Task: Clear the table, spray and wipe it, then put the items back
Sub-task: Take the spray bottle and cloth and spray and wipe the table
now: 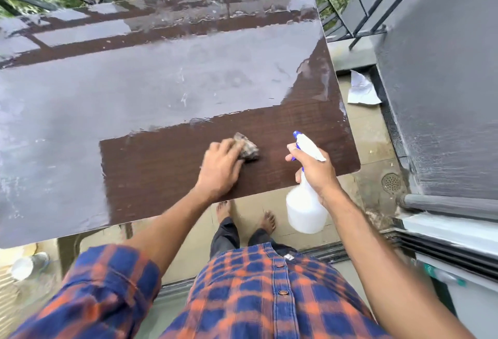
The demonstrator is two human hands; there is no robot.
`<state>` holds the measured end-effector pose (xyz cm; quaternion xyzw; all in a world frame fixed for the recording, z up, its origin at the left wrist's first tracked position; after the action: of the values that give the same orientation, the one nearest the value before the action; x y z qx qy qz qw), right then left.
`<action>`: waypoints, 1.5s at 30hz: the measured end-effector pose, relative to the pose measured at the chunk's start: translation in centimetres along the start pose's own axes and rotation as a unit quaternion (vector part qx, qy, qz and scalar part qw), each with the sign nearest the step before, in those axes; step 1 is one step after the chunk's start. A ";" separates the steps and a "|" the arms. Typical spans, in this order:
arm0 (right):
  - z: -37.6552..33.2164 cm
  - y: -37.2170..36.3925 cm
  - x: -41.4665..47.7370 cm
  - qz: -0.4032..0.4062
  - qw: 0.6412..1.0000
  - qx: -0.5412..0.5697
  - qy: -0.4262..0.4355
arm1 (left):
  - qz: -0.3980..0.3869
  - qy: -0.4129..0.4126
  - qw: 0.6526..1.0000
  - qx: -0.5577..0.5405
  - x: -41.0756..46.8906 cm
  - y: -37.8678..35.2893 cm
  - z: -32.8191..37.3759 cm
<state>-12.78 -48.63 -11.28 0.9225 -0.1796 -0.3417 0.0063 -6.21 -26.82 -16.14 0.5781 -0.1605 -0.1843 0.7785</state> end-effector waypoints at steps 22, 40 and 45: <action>-1.2 -8.0 0.2 -0.059 0.998 -0.012 0.019 | 0.135 0.295 0.945 -0.039 -4.2 9.6 -21.4; -3.7 -14.1 -0.3 -0.097 0.992 -0.070 0.035 | 0.114 0.438 0.890 -0.055 -3.3 4.9 -21.6; -3.6 -12.4 1.0 -0.098 0.993 -0.067 0.024 | 0.107 0.395 0.909 -0.083 1.8 3.7 -18.1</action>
<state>-5.76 -37.73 -10.79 0.9410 -0.0651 -0.3299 0.0385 4.15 -11.47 -17.64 0.5164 0.1151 0.1309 0.8384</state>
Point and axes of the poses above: each hand's wrist, its own x-axis towards the middle knuckle, its own y-axis out of the back of the hand, z = x × y, the point moved 10 cm from there along x, towards the middle knuckle, and after that the axes turned 6 degrees about x, right-handed, at the moved point
